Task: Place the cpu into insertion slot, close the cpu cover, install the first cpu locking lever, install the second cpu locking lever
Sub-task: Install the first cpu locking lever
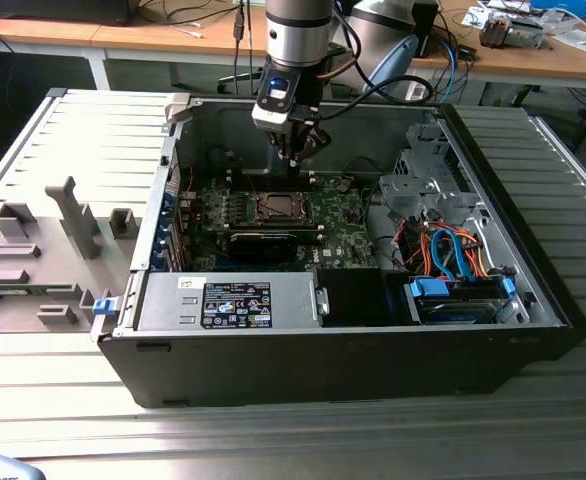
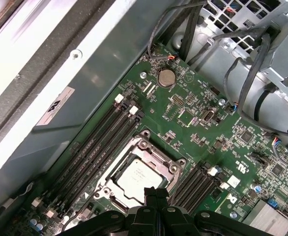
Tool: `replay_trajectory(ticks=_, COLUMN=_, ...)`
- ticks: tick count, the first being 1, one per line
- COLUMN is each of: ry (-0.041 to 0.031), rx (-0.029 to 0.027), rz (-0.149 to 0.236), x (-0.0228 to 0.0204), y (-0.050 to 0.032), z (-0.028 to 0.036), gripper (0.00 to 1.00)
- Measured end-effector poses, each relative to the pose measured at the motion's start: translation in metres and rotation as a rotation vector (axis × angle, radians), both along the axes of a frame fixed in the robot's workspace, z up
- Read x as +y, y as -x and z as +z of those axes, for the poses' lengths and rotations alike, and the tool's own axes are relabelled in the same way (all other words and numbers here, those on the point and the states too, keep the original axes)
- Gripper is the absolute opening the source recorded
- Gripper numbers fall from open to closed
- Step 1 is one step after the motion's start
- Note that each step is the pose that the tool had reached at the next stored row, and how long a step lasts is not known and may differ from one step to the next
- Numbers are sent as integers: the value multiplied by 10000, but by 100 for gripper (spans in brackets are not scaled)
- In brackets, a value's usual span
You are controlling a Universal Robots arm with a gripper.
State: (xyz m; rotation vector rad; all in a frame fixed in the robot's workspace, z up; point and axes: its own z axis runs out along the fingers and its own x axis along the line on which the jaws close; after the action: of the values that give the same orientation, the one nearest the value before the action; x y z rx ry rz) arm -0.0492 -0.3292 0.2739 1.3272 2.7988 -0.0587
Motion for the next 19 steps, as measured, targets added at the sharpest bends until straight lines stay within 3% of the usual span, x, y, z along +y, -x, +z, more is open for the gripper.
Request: replay_trajectory(ticks=19, ry=6, rx=0, rz=147, x=0, y=0, z=-2, gripper=11)
